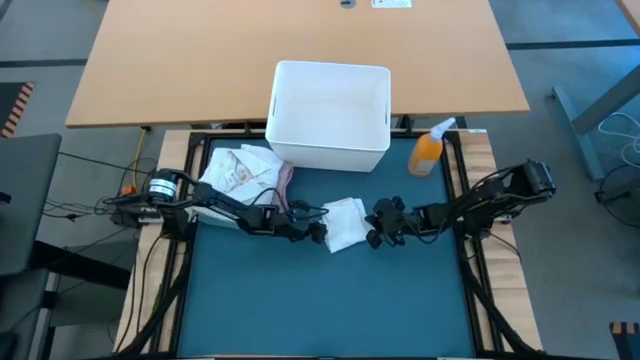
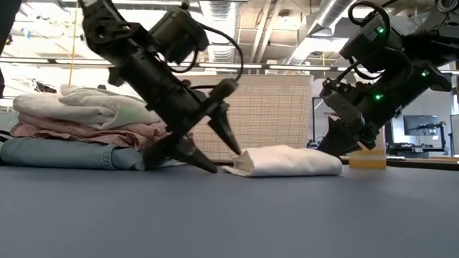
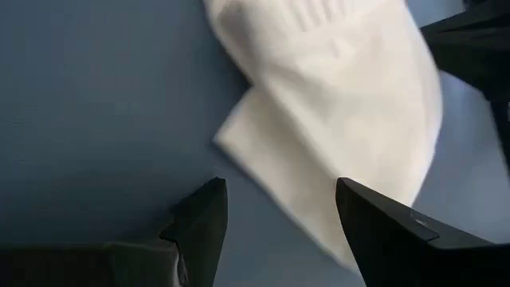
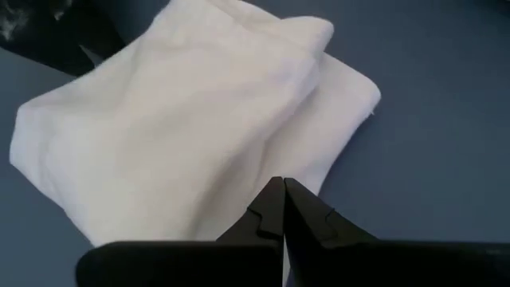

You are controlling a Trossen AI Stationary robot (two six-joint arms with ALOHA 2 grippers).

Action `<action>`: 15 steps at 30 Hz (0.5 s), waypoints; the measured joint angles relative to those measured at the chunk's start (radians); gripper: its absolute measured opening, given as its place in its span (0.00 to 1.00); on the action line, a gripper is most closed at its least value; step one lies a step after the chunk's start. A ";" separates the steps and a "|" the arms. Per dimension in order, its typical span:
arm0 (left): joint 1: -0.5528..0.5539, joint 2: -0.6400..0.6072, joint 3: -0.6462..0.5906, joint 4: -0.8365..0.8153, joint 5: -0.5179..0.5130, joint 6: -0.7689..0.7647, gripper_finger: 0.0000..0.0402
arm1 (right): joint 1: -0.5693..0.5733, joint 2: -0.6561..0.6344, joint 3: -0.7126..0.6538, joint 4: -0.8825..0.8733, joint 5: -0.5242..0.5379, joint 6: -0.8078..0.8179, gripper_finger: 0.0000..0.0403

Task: Fold Laundry from Bin
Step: Stack the white shorts on top of the white shirt

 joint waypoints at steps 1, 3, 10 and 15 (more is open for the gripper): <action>0.004 0.023 0.017 0.003 0.013 -0.009 0.56 | 0.000 0.000 0.000 -0.001 0.000 0.000 0.06; 0.019 0.053 0.047 0.004 0.049 -0.014 0.56 | 0.001 0.000 0.000 -0.002 0.000 0.001 0.06; 0.042 0.074 0.110 0.001 0.078 0.041 0.56 | 0.003 0.000 0.000 -0.007 -0.025 0.011 0.06; 0.051 0.077 0.131 -0.007 0.078 0.067 0.56 | 0.003 0.000 0.000 -0.001 -0.025 0.012 0.06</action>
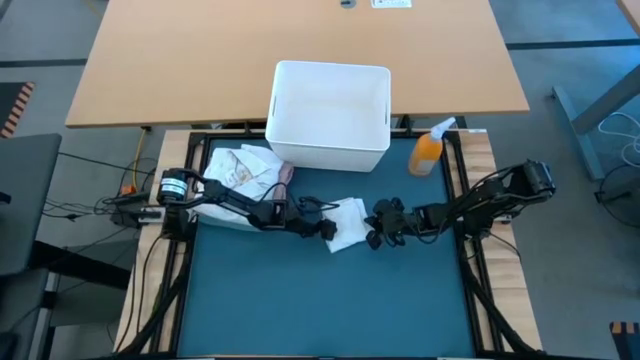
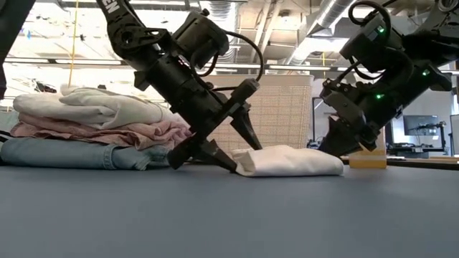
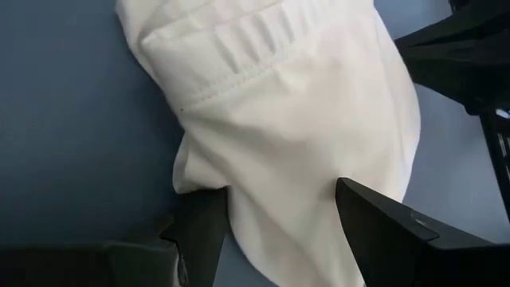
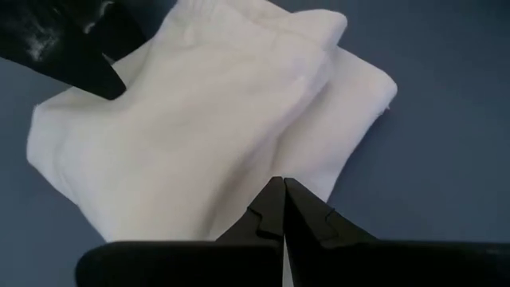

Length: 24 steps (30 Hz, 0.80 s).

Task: Fold Laundry from Bin
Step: Stack the white shorts on top of the white shirt

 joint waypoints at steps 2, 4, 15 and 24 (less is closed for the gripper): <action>0.006 0.001 0.001 0.001 -0.005 0.003 0.56 | 0.000 0.000 0.000 0.005 0.000 0.013 0.06; 0.013 0.010 0.002 0.011 -0.008 0.006 0.56 | 0.001 0.000 0.000 0.005 -0.004 0.023 0.06; 0.026 0.112 0.098 0.021 -0.006 0.093 0.56 | 0.028 0.001 0.000 -0.046 -0.026 0.027 0.06; 0.029 0.115 0.119 -0.019 -0.035 0.168 0.25 | 0.027 0.001 0.000 -0.058 -0.035 0.019 0.06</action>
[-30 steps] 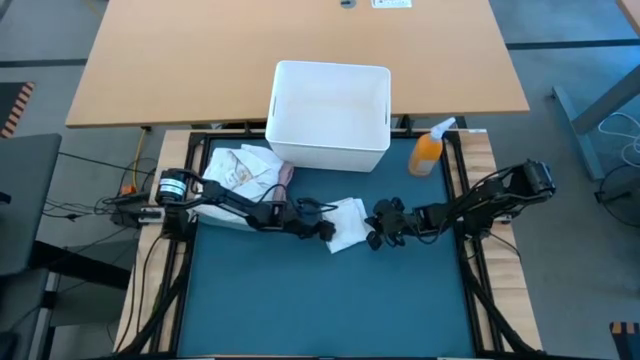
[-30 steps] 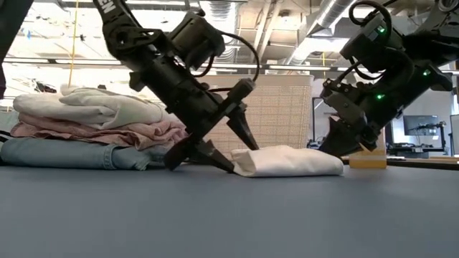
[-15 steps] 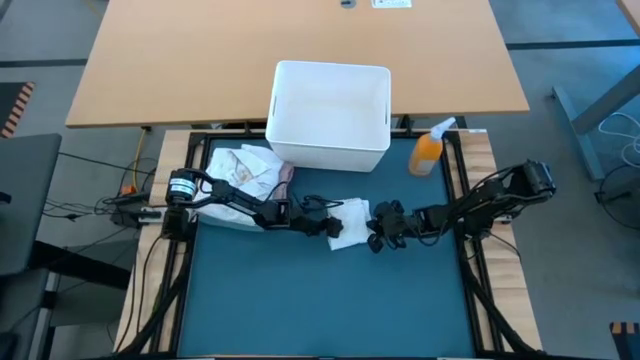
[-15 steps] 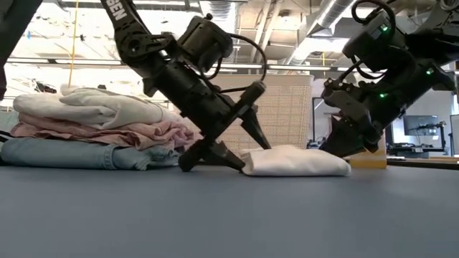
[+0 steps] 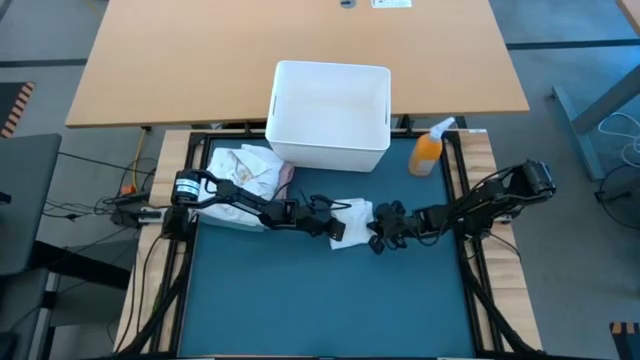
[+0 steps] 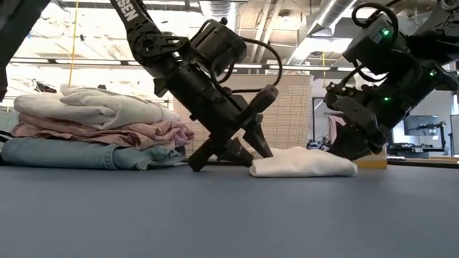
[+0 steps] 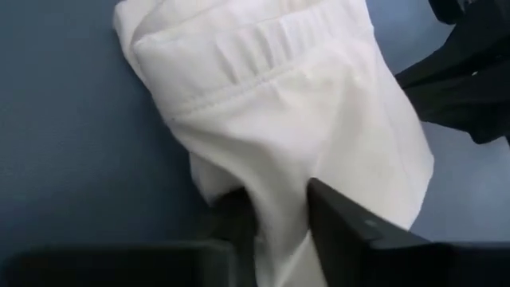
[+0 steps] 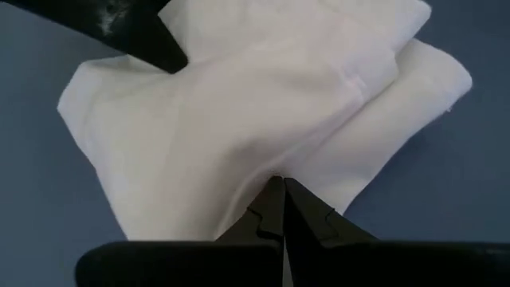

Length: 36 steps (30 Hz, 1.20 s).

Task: Fold Laundry from Bin
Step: Stack the white shorts on top of the white shirt

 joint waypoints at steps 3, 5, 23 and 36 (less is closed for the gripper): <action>0.002 0.000 0.000 -0.014 -0.009 0.014 0.10 | 0.000 0.000 0.000 -0.001 -0.018 -0.021 0.06; 0.002 0.000 -0.001 -0.014 -0.022 0.031 0.03 | 0.000 -0.003 0.000 -0.005 -0.028 -0.022 0.06; -0.005 -0.152 0.003 0.039 0.080 0.183 0.00 | 0.078 -0.555 0.000 -0.523 0.123 0.032 0.06; 0.010 -0.411 0.005 -0.137 0.202 0.275 0.00 | 0.158 -0.612 0.000 -0.516 0.178 0.047 0.06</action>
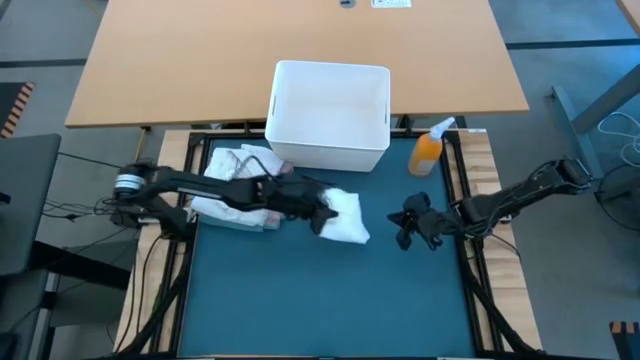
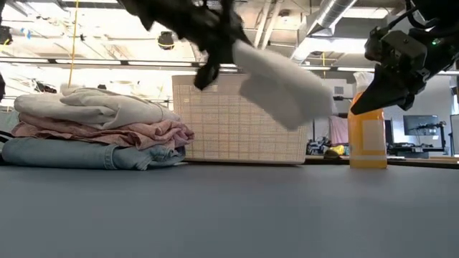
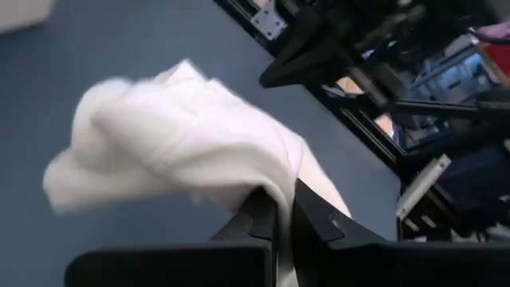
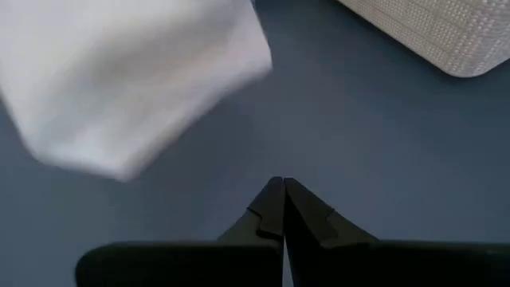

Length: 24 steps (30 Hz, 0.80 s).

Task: Fold Laundry from Bin
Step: Stack the white shorts on top of the white shirt

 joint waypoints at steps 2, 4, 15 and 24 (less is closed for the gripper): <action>0.002 -0.078 0.000 -0.088 0.009 0.027 0.00 | 0.005 0.000 0.000 0.000 0.000 0.004 0.06; 0.002 -0.167 0.000 -0.184 0.012 0.061 0.00 | 0.009 0.000 0.000 0.001 0.000 0.004 0.06; 0.115 -0.589 0.001 -0.847 -0.183 0.241 0.00 | 0.012 0.000 0.000 0.040 0.000 0.005 0.06; 0.408 -0.626 -0.019 -1.114 -0.178 0.537 0.00 | 0.012 0.000 0.000 0.130 -0.001 0.005 0.06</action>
